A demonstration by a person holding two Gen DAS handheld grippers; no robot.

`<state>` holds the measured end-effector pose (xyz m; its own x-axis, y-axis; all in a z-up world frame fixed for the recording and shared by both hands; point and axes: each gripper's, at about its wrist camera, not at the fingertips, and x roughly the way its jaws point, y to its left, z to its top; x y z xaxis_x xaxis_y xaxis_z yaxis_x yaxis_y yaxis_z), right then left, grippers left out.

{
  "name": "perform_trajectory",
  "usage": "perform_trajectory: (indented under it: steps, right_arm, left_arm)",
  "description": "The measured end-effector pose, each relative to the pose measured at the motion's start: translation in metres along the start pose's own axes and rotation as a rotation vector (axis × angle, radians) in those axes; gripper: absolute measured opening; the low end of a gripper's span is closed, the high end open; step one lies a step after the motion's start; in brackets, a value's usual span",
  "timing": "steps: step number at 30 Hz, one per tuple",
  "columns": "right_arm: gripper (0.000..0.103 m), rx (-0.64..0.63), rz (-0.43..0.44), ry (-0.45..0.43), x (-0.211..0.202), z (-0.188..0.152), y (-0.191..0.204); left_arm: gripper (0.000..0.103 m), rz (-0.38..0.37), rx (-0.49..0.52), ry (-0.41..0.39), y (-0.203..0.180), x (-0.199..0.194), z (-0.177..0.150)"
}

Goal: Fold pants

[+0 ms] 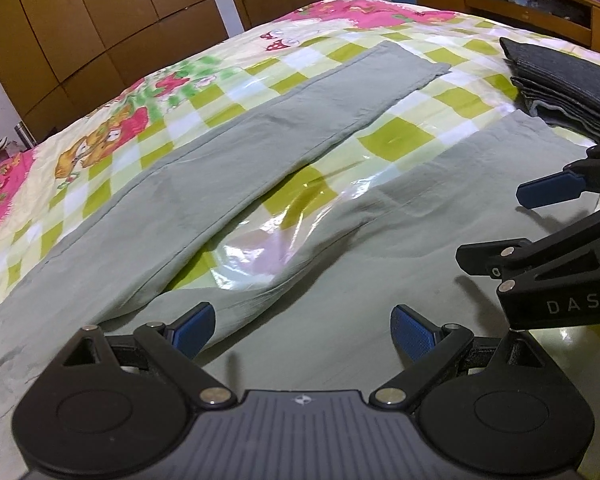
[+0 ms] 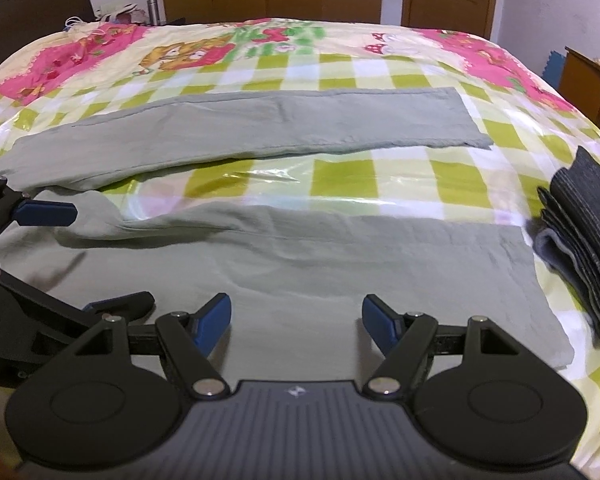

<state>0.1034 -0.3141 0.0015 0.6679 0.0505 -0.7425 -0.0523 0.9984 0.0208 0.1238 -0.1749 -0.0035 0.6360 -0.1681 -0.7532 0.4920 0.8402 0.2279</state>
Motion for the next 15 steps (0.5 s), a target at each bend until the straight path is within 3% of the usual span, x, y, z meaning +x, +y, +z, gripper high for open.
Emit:
perform_trajectory:
  steps: [7, 15]
  right_arm:
    - [0.073, 0.041, -0.025, -0.003, -0.002, -0.003, -0.019]
    - [0.073, 0.162, -0.116, 0.035, 0.004, -0.008, -0.074]
  left_arm:
    - [0.103, -0.034, 0.02, 0.006, -0.015, 0.008, 0.006]
    - [0.103, -0.103, 0.036, 0.021, -0.039, 0.022, 0.012]
